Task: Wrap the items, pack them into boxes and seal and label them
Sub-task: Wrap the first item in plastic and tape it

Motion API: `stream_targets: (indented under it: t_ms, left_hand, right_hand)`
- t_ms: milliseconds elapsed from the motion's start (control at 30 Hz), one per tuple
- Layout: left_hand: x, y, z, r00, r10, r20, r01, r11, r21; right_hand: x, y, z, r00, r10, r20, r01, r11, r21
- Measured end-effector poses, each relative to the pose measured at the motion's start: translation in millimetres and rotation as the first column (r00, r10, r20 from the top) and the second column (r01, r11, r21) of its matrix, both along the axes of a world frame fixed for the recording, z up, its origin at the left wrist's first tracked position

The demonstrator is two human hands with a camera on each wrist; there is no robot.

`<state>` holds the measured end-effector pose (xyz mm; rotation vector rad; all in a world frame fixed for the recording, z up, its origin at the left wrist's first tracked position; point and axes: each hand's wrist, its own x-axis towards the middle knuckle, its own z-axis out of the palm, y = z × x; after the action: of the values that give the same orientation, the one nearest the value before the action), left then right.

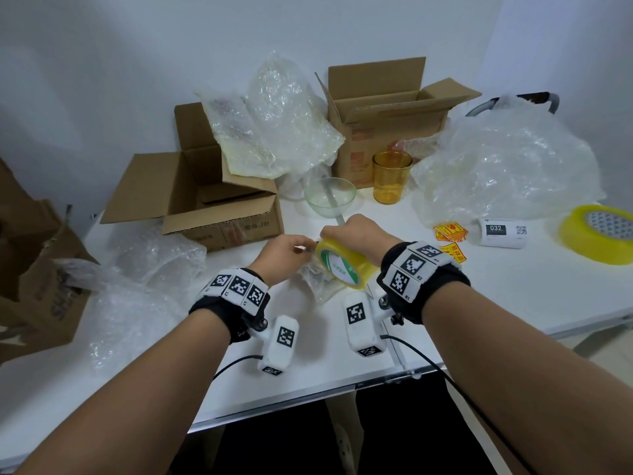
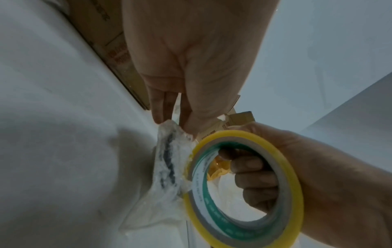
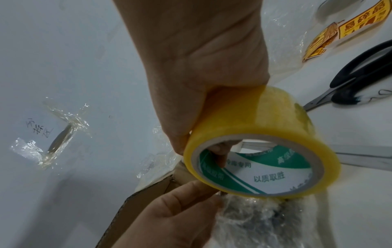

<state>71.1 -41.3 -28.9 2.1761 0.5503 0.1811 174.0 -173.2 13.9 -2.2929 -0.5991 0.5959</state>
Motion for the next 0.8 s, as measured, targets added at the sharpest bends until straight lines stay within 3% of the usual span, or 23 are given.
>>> stream_targets:
  t_ms: [100,200,333,500,600,800]
  left_hand:
    - [4,-1,5,0.984,0.083,0.16,-0.083,0.997,-0.006]
    - [8,-4,10,0.968,0.091,0.234,-0.045,0.98,-0.196]
    - [7,-6,15,0.977,0.096,0.189,-0.004,0.898,-0.439]
    - [3,-7,19,0.989,0.012,0.148,0.078,0.801,-0.593]
    - [4,-8,23,0.992,0.024,0.127,0.064,0.765,-0.64]
    - [9,-11,25,0.995,0.042,0.089,0.025,0.763,-0.646]
  right_hand:
    - [1,1,1,1.0,0.012,0.012,-0.012,1.0,-0.019]
    - [0,3,2,1.0,0.02,0.008,-0.019,1.0,-0.024]
    - [1,4,3,1.0,0.022,0.019,-0.021,0.999,-0.034]
    - [0,6,3,0.999,0.038,0.025,-0.036,0.997,-0.061]
    - [2,6,2,0.999,0.033,0.003,-0.033,0.998,-0.062]
    - [3,4,2,0.999,0.004,-0.045,-0.006,0.998,-0.059]
